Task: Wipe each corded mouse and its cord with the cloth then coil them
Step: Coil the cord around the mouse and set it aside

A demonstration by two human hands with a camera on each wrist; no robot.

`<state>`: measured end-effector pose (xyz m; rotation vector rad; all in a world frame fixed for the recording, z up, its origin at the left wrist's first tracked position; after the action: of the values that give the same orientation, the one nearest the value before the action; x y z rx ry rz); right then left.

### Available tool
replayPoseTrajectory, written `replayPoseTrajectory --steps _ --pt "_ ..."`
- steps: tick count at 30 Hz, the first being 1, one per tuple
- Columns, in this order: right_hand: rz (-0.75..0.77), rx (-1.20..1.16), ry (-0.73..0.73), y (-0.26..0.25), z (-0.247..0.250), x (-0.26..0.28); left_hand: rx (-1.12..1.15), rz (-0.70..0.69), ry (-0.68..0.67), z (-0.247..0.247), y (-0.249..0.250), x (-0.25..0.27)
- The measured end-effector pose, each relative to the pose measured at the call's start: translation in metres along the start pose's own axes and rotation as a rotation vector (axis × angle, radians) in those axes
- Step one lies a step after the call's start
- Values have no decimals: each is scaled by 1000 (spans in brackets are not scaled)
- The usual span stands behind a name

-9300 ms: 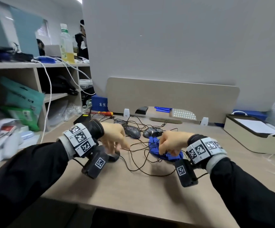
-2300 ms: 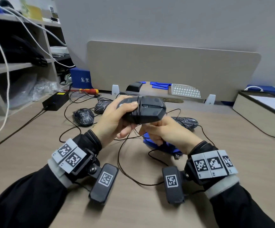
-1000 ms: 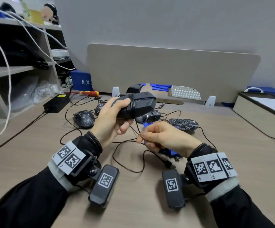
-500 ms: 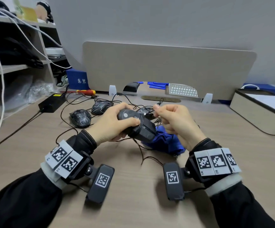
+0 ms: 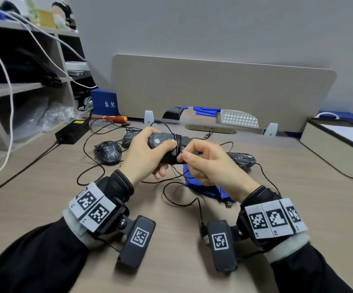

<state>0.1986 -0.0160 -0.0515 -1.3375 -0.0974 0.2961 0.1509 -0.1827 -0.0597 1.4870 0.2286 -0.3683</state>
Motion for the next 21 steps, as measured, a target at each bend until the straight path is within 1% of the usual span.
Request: replayPoseTrajectory --steps 4,8,11,13,17,21 --pt "-56 -29 -61 4 -1 0 47 1 48 3 -1 0" --pt "-114 94 -103 10 3 0 74 14 101 4 -5 -1" --pt "-160 100 -216 12 0 1 160 35 134 3 -7 -2" --pt "-173 100 -275 13 -2 1 208 51 114 1 -8 -1" --pt "-115 165 -346 13 -3 2 240 33 97 -6 -8 4" --pt "-55 192 -355 11 -2 3 217 20 92 -5 -9 4"
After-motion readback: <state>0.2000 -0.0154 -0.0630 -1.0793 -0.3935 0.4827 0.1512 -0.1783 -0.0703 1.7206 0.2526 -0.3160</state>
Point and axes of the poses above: each hand's wrist, its own x-axis away from the middle knuckle, its own z-axis out of the back of the hand, y = z × x, the point moved 1 cm from there along -x, towards the middle knuckle, and after that the axes turned 5 degrees about -z, right-handed, at the moved point
